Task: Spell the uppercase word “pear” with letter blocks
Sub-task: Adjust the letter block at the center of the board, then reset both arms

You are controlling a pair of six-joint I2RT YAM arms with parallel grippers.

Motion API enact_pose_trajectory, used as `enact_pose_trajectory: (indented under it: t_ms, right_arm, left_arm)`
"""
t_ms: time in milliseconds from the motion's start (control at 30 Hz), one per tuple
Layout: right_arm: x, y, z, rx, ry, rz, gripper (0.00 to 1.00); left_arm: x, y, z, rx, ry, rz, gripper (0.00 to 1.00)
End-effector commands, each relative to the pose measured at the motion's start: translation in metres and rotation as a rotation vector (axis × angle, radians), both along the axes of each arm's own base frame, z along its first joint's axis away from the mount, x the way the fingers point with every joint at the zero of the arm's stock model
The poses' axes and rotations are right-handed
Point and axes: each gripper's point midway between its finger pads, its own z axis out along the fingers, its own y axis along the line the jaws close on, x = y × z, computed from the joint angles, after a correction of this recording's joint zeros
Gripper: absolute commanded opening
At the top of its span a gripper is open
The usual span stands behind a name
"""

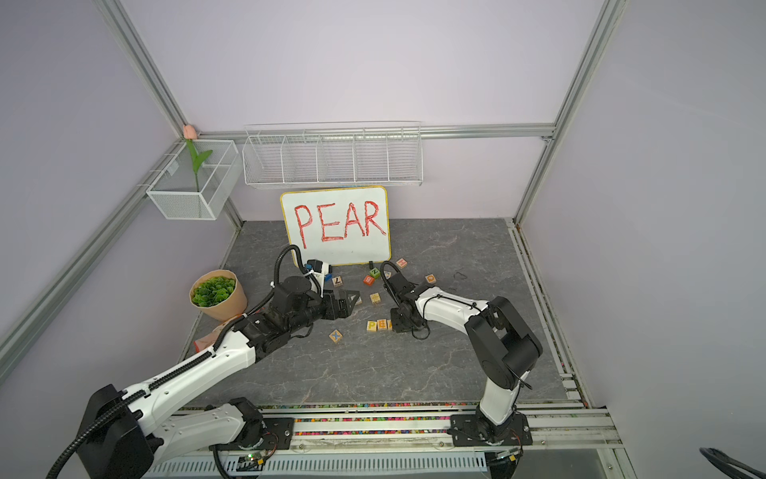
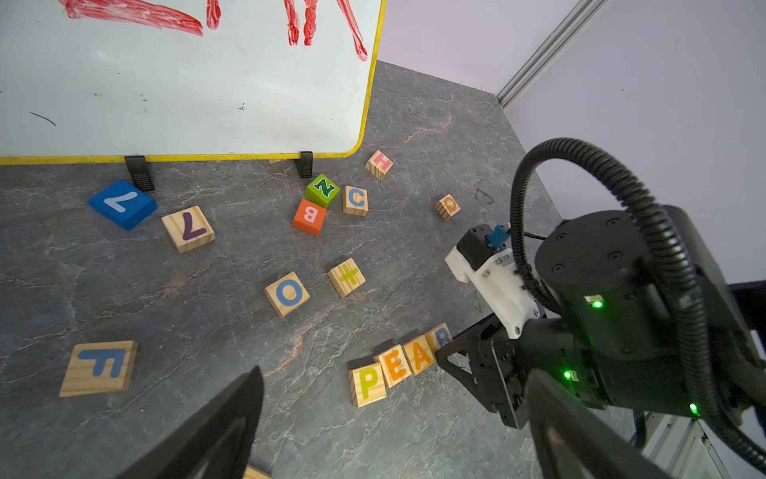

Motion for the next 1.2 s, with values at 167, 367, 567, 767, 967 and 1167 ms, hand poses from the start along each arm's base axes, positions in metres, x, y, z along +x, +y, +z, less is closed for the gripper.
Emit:
enact_pose_trajectory:
  t_ms: [167,367,567,767,967,1167]
  right_arm:
    - [-0.007,-0.004,0.008,-0.011,-0.001,0.000,0.42]
    - [-0.003,-0.009,0.017,-0.027,-0.045,-0.012,0.52]
    - [0.002,-0.013,0.027,-0.034,-0.080,-0.015,0.55]
    - [0.010,-0.023,0.040,-0.065,-0.140,-0.019,0.59]
    - [0.036,-0.047,0.060,-0.118,-0.264,-0.048,0.70]
    - [0.065,-0.086,0.102,-0.236,-0.488,-0.077,0.89]
  left_arm:
    - [0.000,-0.002,-0.001,0.007,-0.009,-0.012,0.99]
    - [0.000,-0.002,-0.001,0.005,-0.007,-0.011,0.99]
    - [0.000,-0.001,-0.001,0.005,-0.007,-0.008,0.99]
    - [0.000,-0.001,0.000,0.004,-0.008,-0.005,0.99]
    - [0.000,0.003,0.002,0.012,-0.018,0.009,0.99]
    - [0.011,0.045,0.018,0.161,-0.114,0.167,0.99]
